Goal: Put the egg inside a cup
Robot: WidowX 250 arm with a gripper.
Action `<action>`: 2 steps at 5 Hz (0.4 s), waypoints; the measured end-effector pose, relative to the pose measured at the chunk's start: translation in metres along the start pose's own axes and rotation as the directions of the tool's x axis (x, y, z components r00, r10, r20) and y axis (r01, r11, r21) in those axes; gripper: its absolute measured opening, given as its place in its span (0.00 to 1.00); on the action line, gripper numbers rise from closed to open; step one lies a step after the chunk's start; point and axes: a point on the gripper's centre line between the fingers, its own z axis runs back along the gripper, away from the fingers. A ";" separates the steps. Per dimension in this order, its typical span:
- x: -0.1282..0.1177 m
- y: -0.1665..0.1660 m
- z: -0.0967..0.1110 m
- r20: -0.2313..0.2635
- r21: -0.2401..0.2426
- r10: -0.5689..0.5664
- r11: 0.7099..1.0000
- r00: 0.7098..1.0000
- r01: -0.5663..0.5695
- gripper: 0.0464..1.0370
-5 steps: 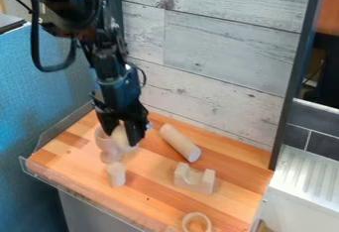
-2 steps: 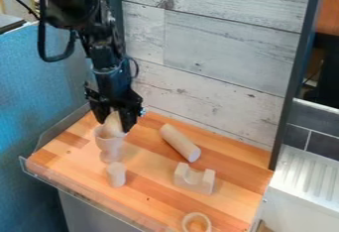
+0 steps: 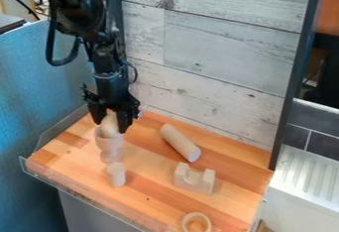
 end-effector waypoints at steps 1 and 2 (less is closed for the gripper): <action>0.005 0.005 -0.009 0.001 0.019 0.006 1.000 1.000 -0.006 0.70; 0.008 0.008 -0.019 -0.007 0.033 0.012 0.999 1.000 -0.012 0.70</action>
